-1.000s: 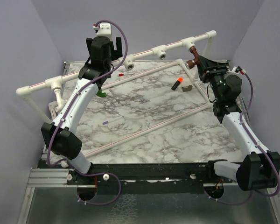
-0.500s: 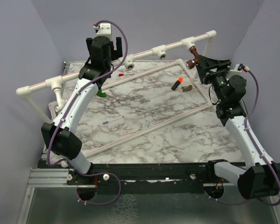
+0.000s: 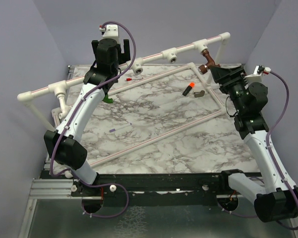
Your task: Install the water faucets
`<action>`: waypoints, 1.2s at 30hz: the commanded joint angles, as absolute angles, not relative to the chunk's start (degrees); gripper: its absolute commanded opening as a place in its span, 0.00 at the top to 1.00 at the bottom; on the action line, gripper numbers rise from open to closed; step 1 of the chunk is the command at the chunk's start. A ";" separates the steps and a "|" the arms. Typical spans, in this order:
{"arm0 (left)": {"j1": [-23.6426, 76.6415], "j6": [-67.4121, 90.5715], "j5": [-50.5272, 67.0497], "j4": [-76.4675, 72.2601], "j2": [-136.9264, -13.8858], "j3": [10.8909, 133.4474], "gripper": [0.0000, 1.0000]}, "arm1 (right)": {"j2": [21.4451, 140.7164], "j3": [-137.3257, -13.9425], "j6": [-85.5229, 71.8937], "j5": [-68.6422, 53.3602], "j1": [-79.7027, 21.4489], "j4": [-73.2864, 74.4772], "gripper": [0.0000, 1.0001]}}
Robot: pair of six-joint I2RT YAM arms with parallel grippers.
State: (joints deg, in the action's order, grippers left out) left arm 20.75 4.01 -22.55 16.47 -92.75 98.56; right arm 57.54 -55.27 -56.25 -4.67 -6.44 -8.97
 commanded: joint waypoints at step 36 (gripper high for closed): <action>21.90 3.68 -21.09 20.99 -93.34 97.32 0.05 | 61.58 -49.27 85.22 -7.20 -14.40 -18.00 0.27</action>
State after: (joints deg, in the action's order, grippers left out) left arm 20.86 4.03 -22.55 16.47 -92.77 98.56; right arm 60.18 -51.62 72.27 -9.69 -13.54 -11.64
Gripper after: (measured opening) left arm 0.953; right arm 0.732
